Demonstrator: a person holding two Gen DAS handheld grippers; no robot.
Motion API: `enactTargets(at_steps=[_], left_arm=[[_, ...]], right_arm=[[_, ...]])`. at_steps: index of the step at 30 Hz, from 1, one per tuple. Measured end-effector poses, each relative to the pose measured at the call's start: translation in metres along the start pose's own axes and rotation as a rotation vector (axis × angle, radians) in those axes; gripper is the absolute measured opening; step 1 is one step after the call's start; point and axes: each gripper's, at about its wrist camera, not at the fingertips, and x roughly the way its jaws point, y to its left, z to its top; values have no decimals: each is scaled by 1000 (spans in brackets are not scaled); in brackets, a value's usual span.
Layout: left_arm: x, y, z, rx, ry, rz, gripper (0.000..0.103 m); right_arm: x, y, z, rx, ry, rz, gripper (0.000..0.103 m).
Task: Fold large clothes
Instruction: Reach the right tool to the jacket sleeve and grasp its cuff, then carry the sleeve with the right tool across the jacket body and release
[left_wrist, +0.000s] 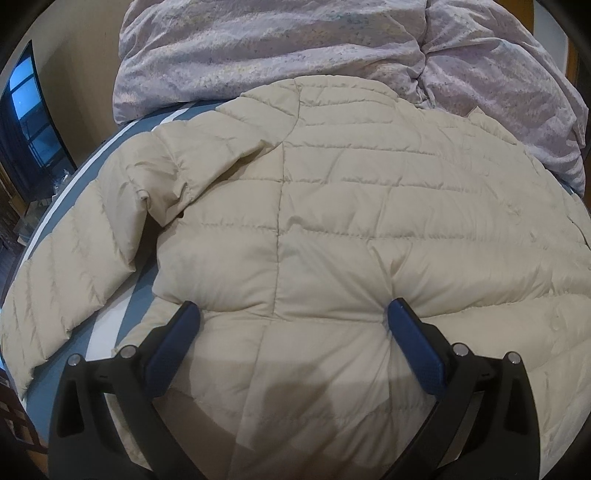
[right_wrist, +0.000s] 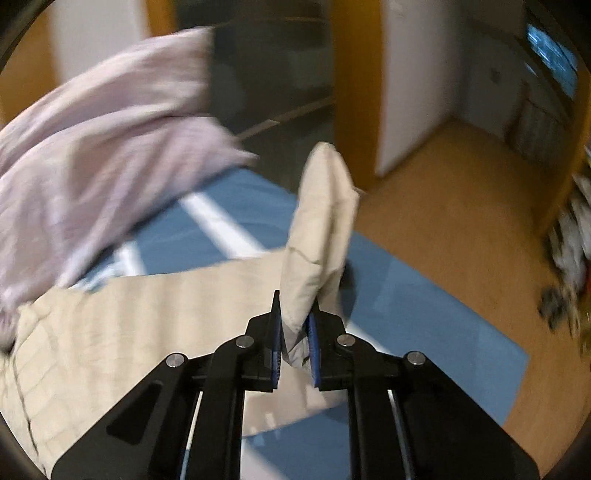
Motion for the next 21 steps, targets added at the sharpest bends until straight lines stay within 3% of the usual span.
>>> enactTargets(at_steps=[6,14,21], left_arm=[[0,0,0,-6,1,-8,101],[1,1,0,-10,2,-13,101],[1,1,0,-13,3,-17,101]], right_arm=[[-12,98,-14,-159,19,158,13],[-22,233,-78,-361,145,394,12],[-49,300,-129,-457,218,548,12]])
